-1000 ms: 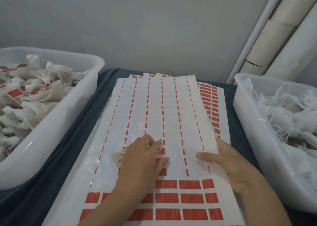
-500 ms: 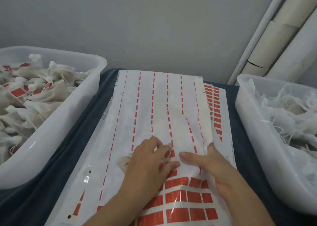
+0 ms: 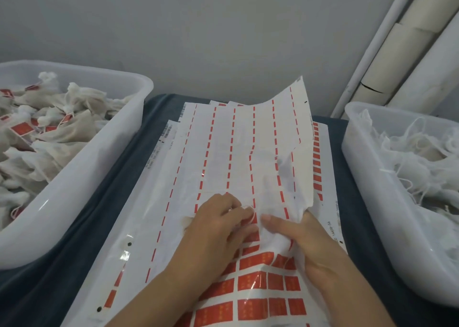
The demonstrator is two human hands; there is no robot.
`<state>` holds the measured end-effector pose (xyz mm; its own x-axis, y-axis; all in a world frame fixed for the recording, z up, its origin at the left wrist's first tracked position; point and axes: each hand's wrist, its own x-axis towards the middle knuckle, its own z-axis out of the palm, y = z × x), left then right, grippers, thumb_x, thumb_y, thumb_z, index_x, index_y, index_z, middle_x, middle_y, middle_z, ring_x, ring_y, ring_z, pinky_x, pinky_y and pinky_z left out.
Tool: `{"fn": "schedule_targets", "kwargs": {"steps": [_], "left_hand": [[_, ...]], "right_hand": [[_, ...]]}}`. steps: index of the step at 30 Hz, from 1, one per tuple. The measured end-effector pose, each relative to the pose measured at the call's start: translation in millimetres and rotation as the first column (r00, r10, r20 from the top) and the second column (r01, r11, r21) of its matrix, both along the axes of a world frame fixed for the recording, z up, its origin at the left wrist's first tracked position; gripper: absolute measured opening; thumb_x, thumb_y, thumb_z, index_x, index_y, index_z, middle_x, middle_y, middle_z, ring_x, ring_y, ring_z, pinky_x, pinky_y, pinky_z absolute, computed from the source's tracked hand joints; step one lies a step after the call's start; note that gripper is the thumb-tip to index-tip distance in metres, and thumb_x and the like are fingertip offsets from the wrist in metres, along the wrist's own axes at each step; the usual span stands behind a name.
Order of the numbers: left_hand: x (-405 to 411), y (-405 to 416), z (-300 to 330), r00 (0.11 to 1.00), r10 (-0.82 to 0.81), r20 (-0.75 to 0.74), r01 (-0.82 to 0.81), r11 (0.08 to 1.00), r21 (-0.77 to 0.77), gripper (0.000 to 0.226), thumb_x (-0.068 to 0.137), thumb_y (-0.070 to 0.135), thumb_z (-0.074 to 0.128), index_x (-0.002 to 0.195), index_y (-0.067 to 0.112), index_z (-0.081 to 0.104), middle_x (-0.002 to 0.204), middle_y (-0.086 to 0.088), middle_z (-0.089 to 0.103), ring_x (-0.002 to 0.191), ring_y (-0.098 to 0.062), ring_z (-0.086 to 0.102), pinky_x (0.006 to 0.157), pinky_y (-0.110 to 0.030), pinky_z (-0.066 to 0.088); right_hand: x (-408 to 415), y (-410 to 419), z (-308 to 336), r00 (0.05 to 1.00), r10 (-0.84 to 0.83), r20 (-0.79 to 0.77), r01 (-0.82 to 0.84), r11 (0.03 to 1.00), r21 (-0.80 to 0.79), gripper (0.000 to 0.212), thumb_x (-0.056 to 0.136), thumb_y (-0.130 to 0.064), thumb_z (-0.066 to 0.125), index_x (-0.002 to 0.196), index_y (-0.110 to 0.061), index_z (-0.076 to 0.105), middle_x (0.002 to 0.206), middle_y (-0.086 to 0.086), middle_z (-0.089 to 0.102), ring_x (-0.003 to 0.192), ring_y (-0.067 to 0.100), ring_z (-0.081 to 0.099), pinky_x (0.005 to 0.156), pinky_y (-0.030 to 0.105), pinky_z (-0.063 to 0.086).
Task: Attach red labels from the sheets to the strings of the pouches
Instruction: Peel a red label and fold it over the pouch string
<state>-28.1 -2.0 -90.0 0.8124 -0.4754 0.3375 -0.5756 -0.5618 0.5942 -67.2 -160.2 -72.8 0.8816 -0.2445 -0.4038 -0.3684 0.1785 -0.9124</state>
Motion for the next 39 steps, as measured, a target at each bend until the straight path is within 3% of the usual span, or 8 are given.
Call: {"fn": "schedule_targets", "kwargs": {"steps": [9,16,19,24,29,33,36,39], "left_hand": [[0,3,0,0.992,-0.064,0.109,0.063,0.998,0.017,0.019,0.083,0.021,0.063,0.099,0.017,0.073,0.095,0.0,0.067,0.081,-0.008,0.048,0.075,-0.023,0.05],[0,8,10,0.973,-0.144,0.178,0.132,0.988,0.078,0.024,0.075,0.022,0.06,0.093,0.015,0.074,0.085,0.001,0.068,0.07,-0.013,0.059,0.064,-0.015,0.05],[1,10,13,0.969,-0.145,0.2,0.133,0.988,0.072,0.025,0.074,0.022,0.061,0.094,0.015,0.074,0.086,0.001,0.069,0.073,-0.012,0.061,0.067,-0.013,0.049],[1,8,12,0.989,-0.075,0.126,0.095,0.982,-0.163,0.018,0.076,0.024,0.065,0.091,0.016,0.069,0.093,0.015,0.057,0.074,-0.003,0.056,0.07,-0.007,0.048],[0,5,10,0.986,-0.058,0.157,0.087,0.979,-0.186,0.015,0.073,0.016,0.067,0.087,0.012,0.071,0.096,0.015,0.052,0.077,-0.002,0.055,0.077,-0.005,0.046],[-1,4,14,0.989,-0.065,0.135,0.091,0.977,-0.194,0.014,0.073,0.018,0.066,0.082,0.011,0.073,0.088,0.007,0.061,0.072,-0.005,0.057,0.074,-0.007,0.048],[-1,5,16,0.993,-0.083,0.089,0.099,0.974,-0.204,0.016,0.075,0.02,0.065,0.084,0.011,0.074,0.09,0.012,0.056,0.07,-0.008,0.059,0.075,-0.007,0.049],[-1,7,17,0.993,-0.098,0.069,0.11,0.972,-0.207,0.021,0.08,0.027,0.061,0.085,0.011,0.074,0.09,0.013,0.055,0.072,-0.007,0.059,0.077,-0.007,0.048]], "right_hand": [[-1,-2,0,1.0,0.008,0.019,-0.006,0.997,-0.079,0.045,0.056,-0.032,0.076,0.095,-0.033,0.052,0.064,-0.013,0.069,0.057,0.009,0.068,0.04,0.018,0.048],[-3,5,4,0.998,0.024,0.061,-0.029,0.996,0.087,0.051,0.049,-0.02,0.074,0.097,-0.026,0.057,0.07,0.001,0.073,0.059,0.019,0.07,0.045,0.027,0.053],[-5,6,8,0.998,0.018,0.055,-0.025,0.991,0.133,0.05,0.048,-0.02,0.073,0.095,-0.025,0.057,0.069,0.004,0.073,0.058,0.021,0.07,0.044,0.03,0.054],[-6,5,10,0.997,0.002,0.08,-0.005,0.999,0.041,0.058,0.048,-0.029,0.074,0.103,-0.028,0.057,0.078,0.002,0.074,0.066,0.023,0.071,0.05,0.032,0.057],[-6,7,10,0.997,-0.029,0.068,0.033,0.998,-0.061,0.065,0.043,-0.036,0.073,0.105,-0.029,0.053,0.091,0.002,0.071,0.077,0.026,0.069,0.062,0.036,0.06],[-6,7,11,0.997,-0.014,0.071,0.018,0.998,-0.067,0.06,0.044,-0.036,0.072,0.1,-0.03,0.053,0.091,-0.001,0.07,0.076,0.023,0.068,0.054,0.028,0.058],[-6,7,10,0.997,-0.013,0.07,0.019,0.997,-0.078,0.063,0.043,-0.035,0.072,0.103,-0.029,0.053,0.093,0.001,0.07,0.08,0.025,0.068,0.06,0.032,0.059],[-6,9,11,0.996,-0.028,0.079,0.031,0.999,-0.042,0.057,0.045,-0.03,0.073,0.099,-0.028,0.055,0.077,-0.002,0.073,0.067,0.022,0.071,0.048,0.028,0.057]]}}
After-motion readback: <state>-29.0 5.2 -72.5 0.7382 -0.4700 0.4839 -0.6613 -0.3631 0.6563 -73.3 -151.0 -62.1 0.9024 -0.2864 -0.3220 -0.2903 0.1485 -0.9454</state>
